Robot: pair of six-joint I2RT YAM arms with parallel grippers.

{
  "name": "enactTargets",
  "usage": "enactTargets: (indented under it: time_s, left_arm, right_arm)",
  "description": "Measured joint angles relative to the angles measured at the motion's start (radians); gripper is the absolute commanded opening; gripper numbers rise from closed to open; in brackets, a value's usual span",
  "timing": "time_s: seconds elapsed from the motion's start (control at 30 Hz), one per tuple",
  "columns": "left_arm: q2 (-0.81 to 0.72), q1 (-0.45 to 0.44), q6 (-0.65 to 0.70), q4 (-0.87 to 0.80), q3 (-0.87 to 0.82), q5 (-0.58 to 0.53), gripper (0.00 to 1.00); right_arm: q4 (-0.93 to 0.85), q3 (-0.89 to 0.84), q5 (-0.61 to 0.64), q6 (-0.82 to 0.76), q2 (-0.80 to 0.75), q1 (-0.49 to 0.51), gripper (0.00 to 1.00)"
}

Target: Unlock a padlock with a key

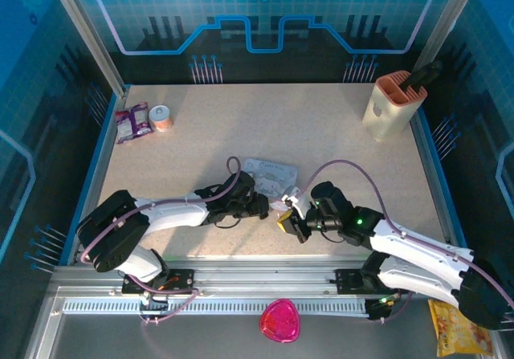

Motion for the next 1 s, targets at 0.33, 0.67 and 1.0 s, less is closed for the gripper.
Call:
enactTargets:
  time_s: [0.33, 0.67, 1.0]
  left_arm:
    - [-0.320, 0.000, 0.050, 0.082, -0.138, 0.019, 0.47]
    - [-0.370, -0.065, 0.127, 0.239, -0.181, 0.113, 0.45]
    - [-0.322, -0.087, 0.148, 0.268, -0.178, 0.140, 0.35]
  right_arm:
    - [0.004, 0.007, 0.035, -0.008, 0.016, 0.001, 0.00]
    - [0.054, 0.008, 0.020, 0.000, 0.031, 0.013, 0.00]
    - [0.074, 0.007, 0.017, 0.004, 0.051, 0.024, 0.00]
